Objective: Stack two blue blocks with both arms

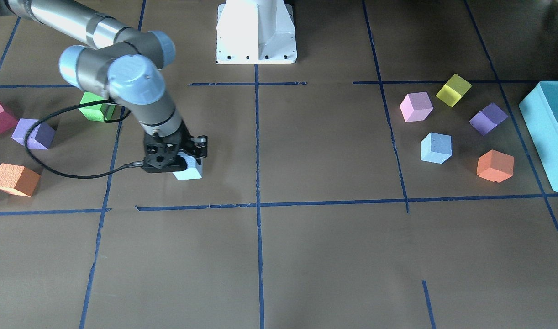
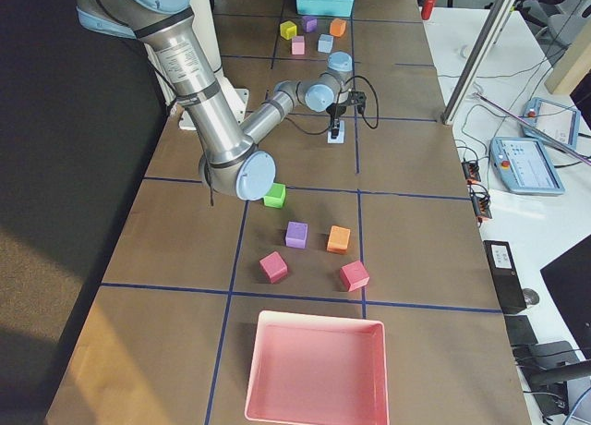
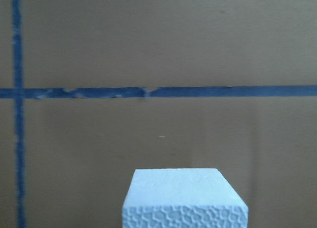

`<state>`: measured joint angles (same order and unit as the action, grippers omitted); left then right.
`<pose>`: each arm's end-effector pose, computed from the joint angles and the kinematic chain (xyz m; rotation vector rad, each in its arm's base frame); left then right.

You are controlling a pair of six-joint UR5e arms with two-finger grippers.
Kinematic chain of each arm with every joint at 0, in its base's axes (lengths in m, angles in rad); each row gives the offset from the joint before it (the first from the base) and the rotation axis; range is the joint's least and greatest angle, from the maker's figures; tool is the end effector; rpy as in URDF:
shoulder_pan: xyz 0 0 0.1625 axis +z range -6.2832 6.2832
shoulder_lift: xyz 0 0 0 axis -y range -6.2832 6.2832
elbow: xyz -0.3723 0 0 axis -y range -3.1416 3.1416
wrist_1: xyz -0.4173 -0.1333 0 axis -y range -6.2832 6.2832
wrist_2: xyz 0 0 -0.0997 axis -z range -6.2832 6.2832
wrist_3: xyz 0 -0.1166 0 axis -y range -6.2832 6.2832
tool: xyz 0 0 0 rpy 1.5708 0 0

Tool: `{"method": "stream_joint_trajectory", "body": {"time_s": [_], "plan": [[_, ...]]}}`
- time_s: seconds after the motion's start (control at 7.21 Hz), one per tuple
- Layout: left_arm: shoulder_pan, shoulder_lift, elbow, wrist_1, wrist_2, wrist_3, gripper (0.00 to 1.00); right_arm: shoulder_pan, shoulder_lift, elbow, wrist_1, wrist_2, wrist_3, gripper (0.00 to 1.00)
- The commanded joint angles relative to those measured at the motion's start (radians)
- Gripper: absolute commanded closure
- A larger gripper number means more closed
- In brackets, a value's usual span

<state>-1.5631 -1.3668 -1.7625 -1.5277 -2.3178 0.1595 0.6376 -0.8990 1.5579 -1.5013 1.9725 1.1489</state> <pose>-0.0507 -0.4371 0.6232 0.0040 0.7493 0.1386 -0.5163 -0.4916 0.2121 0.0319 -0.8132 0.0574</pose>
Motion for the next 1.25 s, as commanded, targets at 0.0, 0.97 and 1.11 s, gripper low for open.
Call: {"method": "stream_joint_trajectory", "body": {"time_s": [0.0, 0.97, 1.11], "plan": [[0.000, 0.000, 0.000, 0.001, 0.000, 0.000, 0.00, -0.114, 0.225, -0.202, -0.010, -0.125, 0.187, 0.87], [0.002, -0.001, -0.006, -0.002, 0.002, 0.000, 0.00, -0.118, 0.287, -0.243, 0.009, -0.141, 0.164, 0.00], [0.002, -0.006, -0.009, -0.003, 0.003, -0.005, 0.00, -0.063, 0.287, -0.217, 0.000, -0.068, 0.132, 0.00]]}}
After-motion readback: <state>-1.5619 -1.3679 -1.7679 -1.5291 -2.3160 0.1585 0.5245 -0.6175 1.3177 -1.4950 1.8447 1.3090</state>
